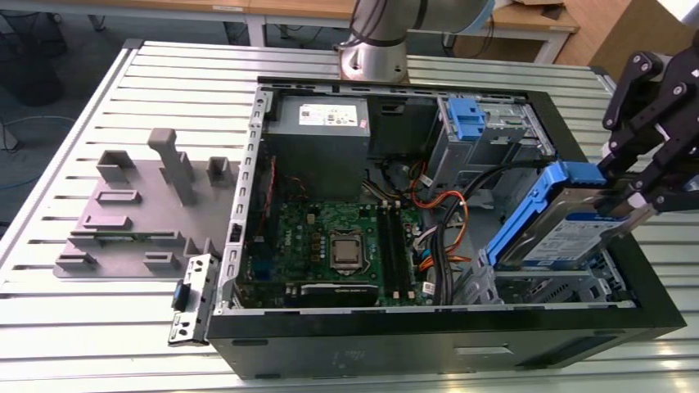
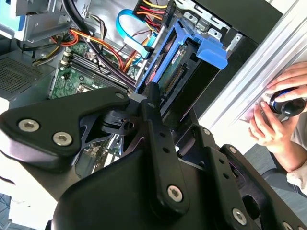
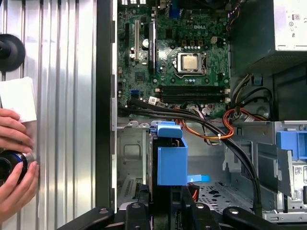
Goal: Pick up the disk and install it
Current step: 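Pick up the disk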
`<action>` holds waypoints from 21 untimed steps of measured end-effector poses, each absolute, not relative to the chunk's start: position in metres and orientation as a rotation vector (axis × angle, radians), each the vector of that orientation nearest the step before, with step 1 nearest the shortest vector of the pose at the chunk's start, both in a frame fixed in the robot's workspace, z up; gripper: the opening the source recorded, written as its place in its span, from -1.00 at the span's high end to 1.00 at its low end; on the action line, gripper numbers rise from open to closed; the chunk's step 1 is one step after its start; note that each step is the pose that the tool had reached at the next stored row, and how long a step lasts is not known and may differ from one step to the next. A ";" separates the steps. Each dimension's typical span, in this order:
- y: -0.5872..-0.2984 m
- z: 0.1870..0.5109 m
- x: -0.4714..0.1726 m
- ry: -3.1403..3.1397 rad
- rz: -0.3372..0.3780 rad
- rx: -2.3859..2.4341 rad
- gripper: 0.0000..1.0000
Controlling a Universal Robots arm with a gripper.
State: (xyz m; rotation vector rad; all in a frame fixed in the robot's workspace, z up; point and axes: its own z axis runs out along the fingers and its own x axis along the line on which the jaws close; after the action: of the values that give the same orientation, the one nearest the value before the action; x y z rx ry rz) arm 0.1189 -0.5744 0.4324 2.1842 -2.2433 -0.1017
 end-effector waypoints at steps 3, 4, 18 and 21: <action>-0.574 0.427 0.119 -2.244 -0.102 2.183 0.30; -0.574 0.426 0.119 -2.244 -0.102 2.183 0.30; -0.574 0.413 0.119 -2.244 -0.102 2.183 0.30; -0.574 0.408 0.119 -2.244 -0.102 2.183 0.30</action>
State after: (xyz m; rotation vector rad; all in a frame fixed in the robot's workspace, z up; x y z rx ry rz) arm 0.1189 -0.5744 0.4081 2.1832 -2.2442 -0.1016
